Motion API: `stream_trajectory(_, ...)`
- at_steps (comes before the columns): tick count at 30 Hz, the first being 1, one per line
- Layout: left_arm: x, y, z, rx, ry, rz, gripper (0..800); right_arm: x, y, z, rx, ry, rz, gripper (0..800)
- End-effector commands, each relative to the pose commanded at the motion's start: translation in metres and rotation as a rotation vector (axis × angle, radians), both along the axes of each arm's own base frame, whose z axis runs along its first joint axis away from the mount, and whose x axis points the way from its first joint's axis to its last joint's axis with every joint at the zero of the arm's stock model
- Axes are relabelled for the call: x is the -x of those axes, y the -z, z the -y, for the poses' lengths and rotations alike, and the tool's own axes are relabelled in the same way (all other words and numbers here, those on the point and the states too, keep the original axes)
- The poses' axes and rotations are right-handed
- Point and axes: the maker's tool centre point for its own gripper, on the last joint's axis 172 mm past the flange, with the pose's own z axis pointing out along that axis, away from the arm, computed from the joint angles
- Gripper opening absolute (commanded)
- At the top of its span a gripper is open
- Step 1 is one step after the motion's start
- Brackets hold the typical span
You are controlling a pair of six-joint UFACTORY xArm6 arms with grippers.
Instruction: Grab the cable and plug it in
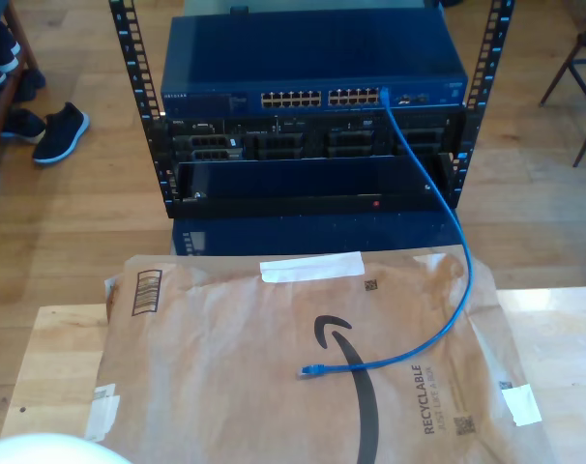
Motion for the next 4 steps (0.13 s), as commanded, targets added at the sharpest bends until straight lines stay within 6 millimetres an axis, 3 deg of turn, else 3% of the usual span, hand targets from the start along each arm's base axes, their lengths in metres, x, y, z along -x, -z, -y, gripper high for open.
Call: stream_trajectory(4, 0.0000, 0.0000, 0.0000, 0.000, 0.000, 0.000, 800, -0.0003, 0.0000, 0.0000, 0.000, -0.002, 0.000, 799)
